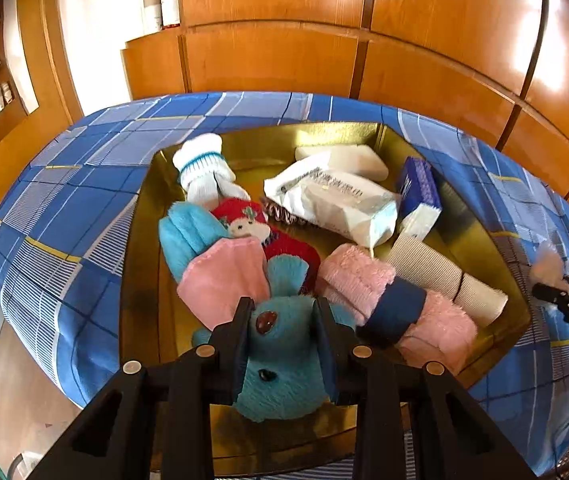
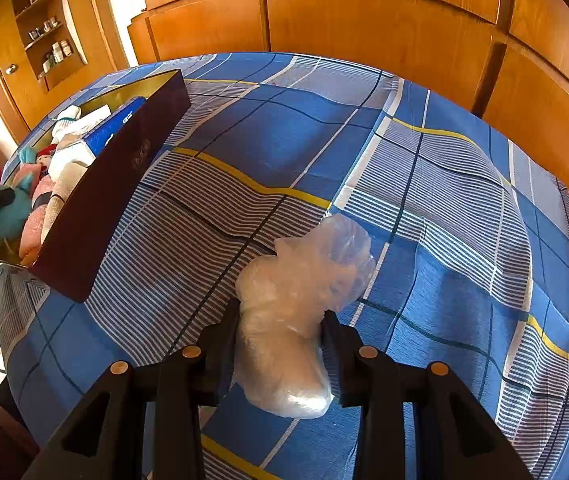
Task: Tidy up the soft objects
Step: 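Carry the bunny into the tray with the left tool while the right tool grasps the plastic bag, then open the left tool over the tray and withdraw it from the bunny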
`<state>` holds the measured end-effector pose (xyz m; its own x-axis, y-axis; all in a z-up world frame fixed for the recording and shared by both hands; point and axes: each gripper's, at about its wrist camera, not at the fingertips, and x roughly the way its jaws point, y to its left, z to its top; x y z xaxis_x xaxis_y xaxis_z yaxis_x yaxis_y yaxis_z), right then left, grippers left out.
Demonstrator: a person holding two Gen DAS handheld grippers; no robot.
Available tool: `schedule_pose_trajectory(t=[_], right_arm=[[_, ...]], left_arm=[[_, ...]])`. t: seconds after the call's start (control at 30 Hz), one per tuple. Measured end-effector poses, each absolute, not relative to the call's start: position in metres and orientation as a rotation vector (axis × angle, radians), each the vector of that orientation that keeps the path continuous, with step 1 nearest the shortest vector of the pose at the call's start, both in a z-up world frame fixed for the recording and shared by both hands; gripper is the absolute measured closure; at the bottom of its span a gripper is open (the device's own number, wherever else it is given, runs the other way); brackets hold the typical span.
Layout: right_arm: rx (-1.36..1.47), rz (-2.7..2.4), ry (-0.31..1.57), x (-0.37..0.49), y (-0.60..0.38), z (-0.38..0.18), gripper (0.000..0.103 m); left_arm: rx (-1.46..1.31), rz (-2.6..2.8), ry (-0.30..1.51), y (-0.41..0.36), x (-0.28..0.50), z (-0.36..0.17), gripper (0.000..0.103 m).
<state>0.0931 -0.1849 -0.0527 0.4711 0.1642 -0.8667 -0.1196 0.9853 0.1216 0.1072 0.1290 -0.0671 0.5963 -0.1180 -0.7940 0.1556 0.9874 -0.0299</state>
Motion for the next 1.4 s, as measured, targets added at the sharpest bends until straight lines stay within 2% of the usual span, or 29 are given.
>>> schedule_pose_trajectory(t=[0.27,0.73,0.9,1.4], right_arm=[[0.047,0.174,1.068,0.093,-0.185,-0.053,0.067],[0.052,0.171,1.070,0.094,-0.185,-0.053,0.066],[0.060,0.171,1.074,0.094,-0.186,-0.054,0.066],[0.016,0.141,1.054,0.092,-0.178,-0.055,0.066]], left_arm=[[0.050,-0.157,0.921,0.128,0.105,-0.072,0.069],[-0.015,-0.149,0.920,0.135,0.095,-0.064,0.051],[-0.039,-0.118,0.895,0.138,0.086,-0.055,0.050],[-0.032,0.060,0.754,0.132,0.053,-0.013,0.027]])
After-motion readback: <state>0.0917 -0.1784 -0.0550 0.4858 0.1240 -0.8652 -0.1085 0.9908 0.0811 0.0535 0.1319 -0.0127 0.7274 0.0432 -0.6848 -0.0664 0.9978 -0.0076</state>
